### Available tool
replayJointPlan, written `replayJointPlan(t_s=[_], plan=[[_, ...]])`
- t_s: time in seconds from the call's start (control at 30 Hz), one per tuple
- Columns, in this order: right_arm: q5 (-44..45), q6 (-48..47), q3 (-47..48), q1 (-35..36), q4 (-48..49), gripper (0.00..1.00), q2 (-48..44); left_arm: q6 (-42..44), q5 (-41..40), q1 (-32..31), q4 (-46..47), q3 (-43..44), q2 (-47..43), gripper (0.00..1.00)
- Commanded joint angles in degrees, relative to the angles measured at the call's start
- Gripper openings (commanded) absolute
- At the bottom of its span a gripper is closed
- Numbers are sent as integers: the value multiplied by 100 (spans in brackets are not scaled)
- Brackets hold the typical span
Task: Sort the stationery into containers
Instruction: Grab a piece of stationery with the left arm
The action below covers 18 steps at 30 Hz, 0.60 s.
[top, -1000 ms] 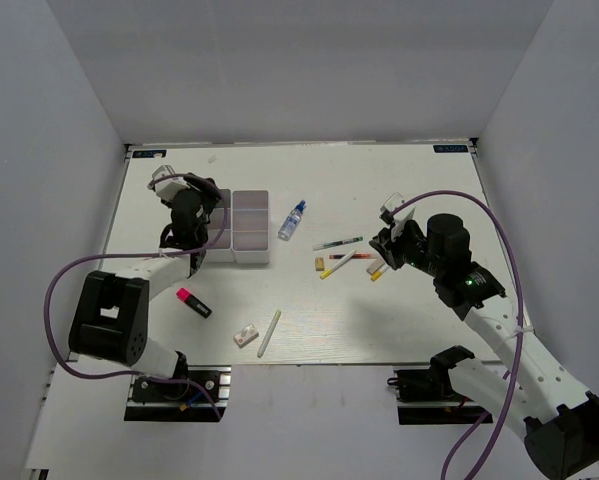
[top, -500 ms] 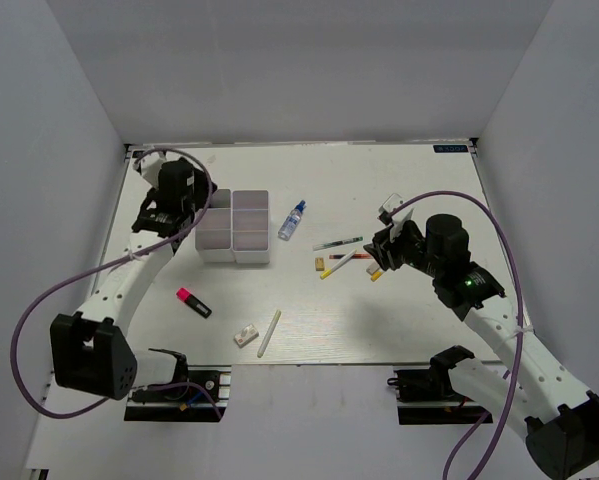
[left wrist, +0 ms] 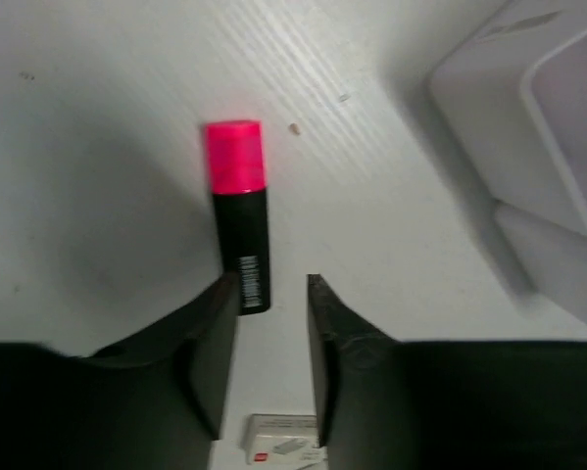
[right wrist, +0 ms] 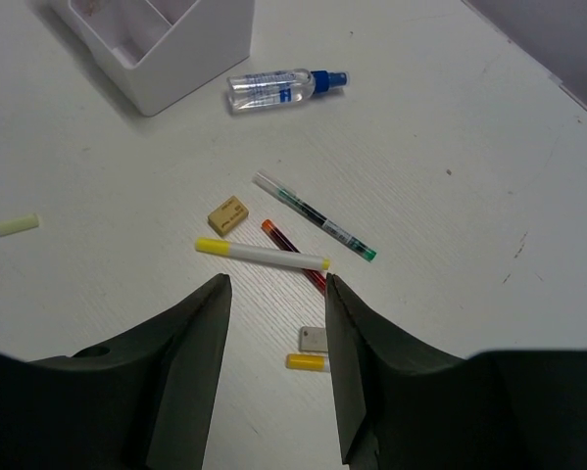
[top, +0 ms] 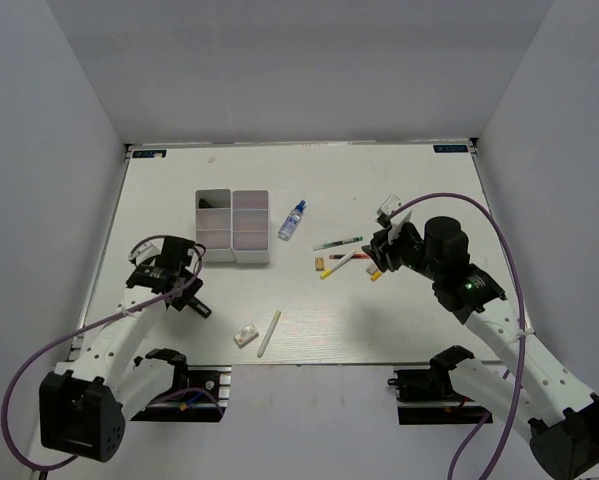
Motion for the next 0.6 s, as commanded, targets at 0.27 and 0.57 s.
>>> replayJointPlan(t_s=[0.27,0.57], plan=[[203,-40,-36,130,264,49,-130,-442,-168,38,398,-288,1656,53],[229,-49,-45,183,264,49,-218,-617,-229,91,891,-359,2175,63]])
